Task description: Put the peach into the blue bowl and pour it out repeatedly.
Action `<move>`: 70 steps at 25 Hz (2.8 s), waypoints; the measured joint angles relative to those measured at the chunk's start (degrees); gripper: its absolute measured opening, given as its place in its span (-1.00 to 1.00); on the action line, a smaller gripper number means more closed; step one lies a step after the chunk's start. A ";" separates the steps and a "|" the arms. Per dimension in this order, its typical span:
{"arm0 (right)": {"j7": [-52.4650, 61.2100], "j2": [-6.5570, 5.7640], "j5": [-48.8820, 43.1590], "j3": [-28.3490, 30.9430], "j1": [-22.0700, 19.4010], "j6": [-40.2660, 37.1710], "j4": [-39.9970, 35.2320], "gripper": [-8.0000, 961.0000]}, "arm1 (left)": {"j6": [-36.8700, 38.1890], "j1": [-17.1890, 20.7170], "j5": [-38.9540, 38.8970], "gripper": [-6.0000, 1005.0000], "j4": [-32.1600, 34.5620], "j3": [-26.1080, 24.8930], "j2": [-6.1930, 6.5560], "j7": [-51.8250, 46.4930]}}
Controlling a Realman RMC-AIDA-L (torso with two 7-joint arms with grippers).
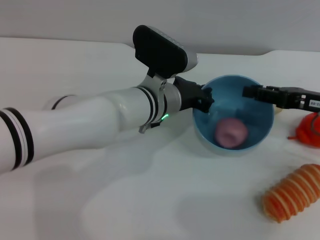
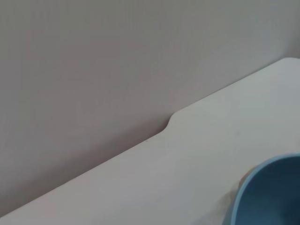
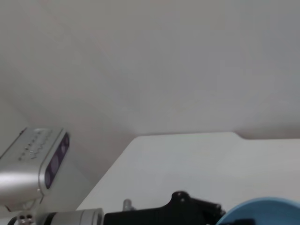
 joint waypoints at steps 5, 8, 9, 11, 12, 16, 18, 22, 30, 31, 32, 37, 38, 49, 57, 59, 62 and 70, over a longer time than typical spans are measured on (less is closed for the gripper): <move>-1.23 0.09 1.83 3.45 -2.24 1.39 -0.26 -0.17 | 10.08 -1.61 0.23 -0.99 -0.16 -8.25 0.28 3.36; -2.35 0.12 2.32 5.73 -4.42 3.07 0.14 -0.08 | 18.16 -3.60 1.00 -0.99 -0.89 -12.63 0.40 5.28; -2.35 0.12 2.32 5.73 -4.42 3.07 0.14 -0.08 | 19.76 -4.08 1.78 -0.99 -1.01 -13.29 0.39 5.34; -2.52 0.16 2.36 6.33 -5.30 3.20 0.29 -0.08 | 22.03 -4.98 3.93 -0.99 -1.24 -13.86 0.17 5.24; -2.56 0.18 2.36 6.52 -5.67 3.22 0.37 -0.08 | 22.44 -5.22 4.74 -0.99 -1.29 -13.63 0.07 5.17; -2.60 0.20 2.39 6.74 -6.55 3.12 1.19 -0.06 | 23.25 -5.82 6.31 -0.99 -1.44 -11.13 -0.27 5.38; -2.61 0.20 2.41 6.78 -6.84 3.11 1.69 -0.06 | 23.10 -5.80 6.32 -0.99 -1.48 -10.12 -0.32 5.45; -2.76 0.24 2.44 6.80 -6.93 3.05 2.24 -0.04 | 22.79 -5.51 6.29 -0.98 -2.63 -9.40 -0.46 5.49; -6.98 0.21 4.73 6.80 -6.34 2.74 6.09 -0.01 | 22.58 -5.33 6.17 -0.92 -2.39 -9.50 -0.41 5.12; -7.05 0.22 4.73 6.80 -6.39 2.74 6.09 -0.01 | 22.52 -5.27 6.16 -0.91 -2.14 -9.53 -0.39 5.11; -7.10 0.22 4.74 6.80 -6.54 2.76 6.09 -0.01 | 22.50 -5.20 6.17 -0.91 -1.85 -9.55 -0.36 5.10; -7.24 0.11 4.74 6.80 -7.05 3.12 5.76 0.01 | 22.30 -4.48 6.41 -0.72 -0.11 -9.64 0.01 5.12; -7.48 0.07 4.74 6.84 -7.10 3.14 5.75 0.02 | 22.06 -4.39 6.41 -0.64 0.10 -9.67 0.04 5.22; -17.23 0.20 4.89 14.22 -7.69 5.18 2.23 0.06 | 9.81 3.41 14.86 0.24 8.75 -20.86 0.43 6.65; -47.90 0.53 22.85 17.27 -10.08 12.88 12.28 0.09 | -15.38 12.87 14.98 0.58 10.09 -12.47 0.11 7.70; -56.50 0.72 28.82 17.29 -11.01 13.05 15.02 0.09 | -24.71 14.10 14.86 0.62 8.44 -6.87 0.12 7.36; -69.57 0.72 38.61 17.30 -11.62 12.91 21.46 0.11 | -32.30 14.85 14.61 0.62 6.42 -2.21 0.09 5.53; -78.73 0.80 51.22 18.78 -13.50 10.85 31.24 0.21 | -38.12 15.68 14.57 0.62 0.66 2.82 -0.34 -4.67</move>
